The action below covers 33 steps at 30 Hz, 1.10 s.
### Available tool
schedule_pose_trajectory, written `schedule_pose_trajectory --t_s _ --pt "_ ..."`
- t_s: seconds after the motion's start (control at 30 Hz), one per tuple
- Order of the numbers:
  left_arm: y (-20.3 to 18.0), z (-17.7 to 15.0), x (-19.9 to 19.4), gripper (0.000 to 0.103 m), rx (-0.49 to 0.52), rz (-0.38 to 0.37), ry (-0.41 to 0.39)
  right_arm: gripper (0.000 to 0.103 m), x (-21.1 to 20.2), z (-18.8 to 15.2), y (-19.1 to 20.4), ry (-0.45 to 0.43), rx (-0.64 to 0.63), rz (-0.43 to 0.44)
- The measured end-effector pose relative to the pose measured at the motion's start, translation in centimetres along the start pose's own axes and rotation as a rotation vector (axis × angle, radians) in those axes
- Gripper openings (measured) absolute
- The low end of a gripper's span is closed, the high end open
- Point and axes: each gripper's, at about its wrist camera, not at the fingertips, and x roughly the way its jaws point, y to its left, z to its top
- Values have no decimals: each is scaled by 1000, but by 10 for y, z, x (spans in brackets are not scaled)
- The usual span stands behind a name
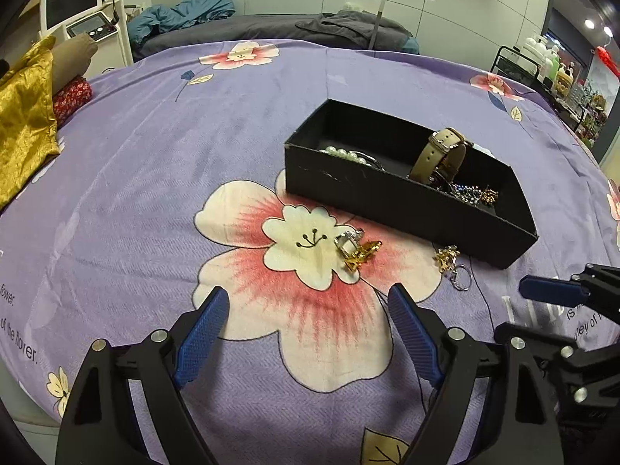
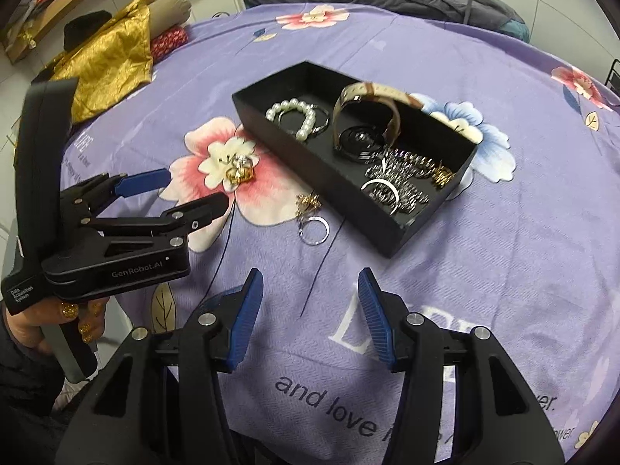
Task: Organize jewelry
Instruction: 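Reach the left tool to the gold charm while the right tool reaches a silver hoop earring, then close the left tool on the gold charm while the right tool closes on the hoop earring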
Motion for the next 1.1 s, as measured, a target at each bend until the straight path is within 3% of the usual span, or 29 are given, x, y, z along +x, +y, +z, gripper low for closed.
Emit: schedule_pose_trajectory --t_s 0.13,0.5,0.87,1.1 --pt "-8 0 4 69 30 -3 5 50 14 -6 1 30 -24 -19" --pt "-17 20 18 49 19 -63 7 46 25 6 2 -8 -73 -30" --pt "-11 19 17 17 -31 -86 16 24 33 17 4 -36 -90 -61" --pt "-7 15 15 10 -62 -104 17 19 31 16 3 -34 -80 -59"
